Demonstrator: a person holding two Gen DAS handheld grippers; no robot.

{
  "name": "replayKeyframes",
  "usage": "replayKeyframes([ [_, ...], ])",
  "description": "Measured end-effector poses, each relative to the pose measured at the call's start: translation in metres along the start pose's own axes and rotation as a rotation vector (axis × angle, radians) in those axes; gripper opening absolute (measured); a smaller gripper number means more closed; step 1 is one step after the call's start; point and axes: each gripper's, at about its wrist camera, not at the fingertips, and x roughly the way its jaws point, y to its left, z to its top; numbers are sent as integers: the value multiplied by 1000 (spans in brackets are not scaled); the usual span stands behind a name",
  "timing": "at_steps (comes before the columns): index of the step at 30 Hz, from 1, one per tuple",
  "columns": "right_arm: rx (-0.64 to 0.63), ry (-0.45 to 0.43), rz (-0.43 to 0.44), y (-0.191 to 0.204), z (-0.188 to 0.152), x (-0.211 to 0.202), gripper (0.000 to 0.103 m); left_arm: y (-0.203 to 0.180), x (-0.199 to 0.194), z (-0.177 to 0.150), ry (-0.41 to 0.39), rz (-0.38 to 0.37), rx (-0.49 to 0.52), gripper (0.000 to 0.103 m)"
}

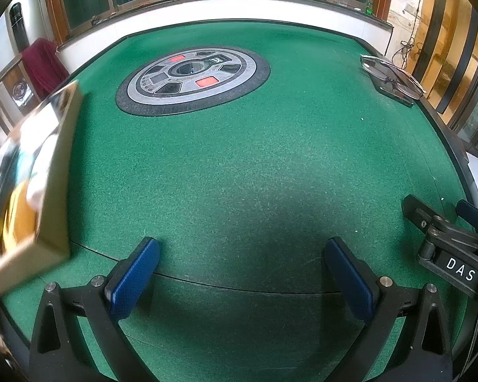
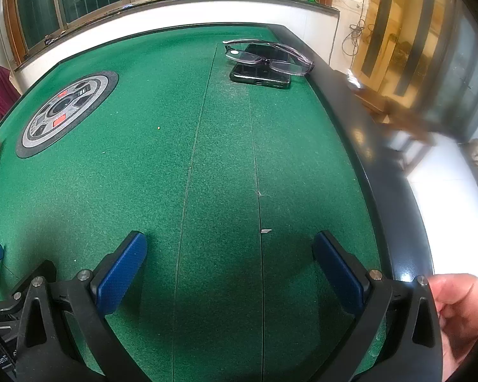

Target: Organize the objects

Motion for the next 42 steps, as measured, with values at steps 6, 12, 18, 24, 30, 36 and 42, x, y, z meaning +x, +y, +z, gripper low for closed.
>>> replayKeyframes([
  [6, 0, -1, 0, 0, 0, 0, 103, 0, 0, 0, 0, 0, 0, 102],
  [12, 0, -1, 0, 0, 0, 0, 103, 0, 0, 0, 0, -1, 0, 102],
  [18, 0, -1, 0, 1, 0, 0, 103, 0, 0, 0, 0, -1, 0, 102],
  [24, 0, -1, 0, 0, 0, 1, 103, 0, 0, 0, 0, -2, 1, 102],
  [30, 0, 0, 0, 0, 0, 2, 103, -8, 9, 6, -2, -10, 16, 102],
  [36, 0, 0, 0, 0, 0, 2, 103, -5, 7, 4, -14, -23, 9, 102],
  [42, 0, -1, 0, 0, 0, 2, 103, -5, 7, 4, -12, -24, 12, 102],
])
